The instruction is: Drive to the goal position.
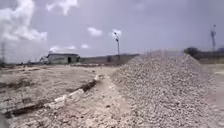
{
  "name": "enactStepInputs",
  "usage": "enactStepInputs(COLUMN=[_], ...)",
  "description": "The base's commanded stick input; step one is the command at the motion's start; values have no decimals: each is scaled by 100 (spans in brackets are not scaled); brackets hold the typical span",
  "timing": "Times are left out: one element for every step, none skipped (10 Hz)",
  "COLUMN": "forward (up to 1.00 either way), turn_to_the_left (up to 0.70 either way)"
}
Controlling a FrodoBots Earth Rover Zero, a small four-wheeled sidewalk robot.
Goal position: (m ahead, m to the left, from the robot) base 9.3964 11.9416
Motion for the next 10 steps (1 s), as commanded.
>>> enactStepInputs(forward=[34,34,34,34,34,34,34,34,34,34], turn_to_the_left=[0,0,0,0,0,0,0,0,0,86])
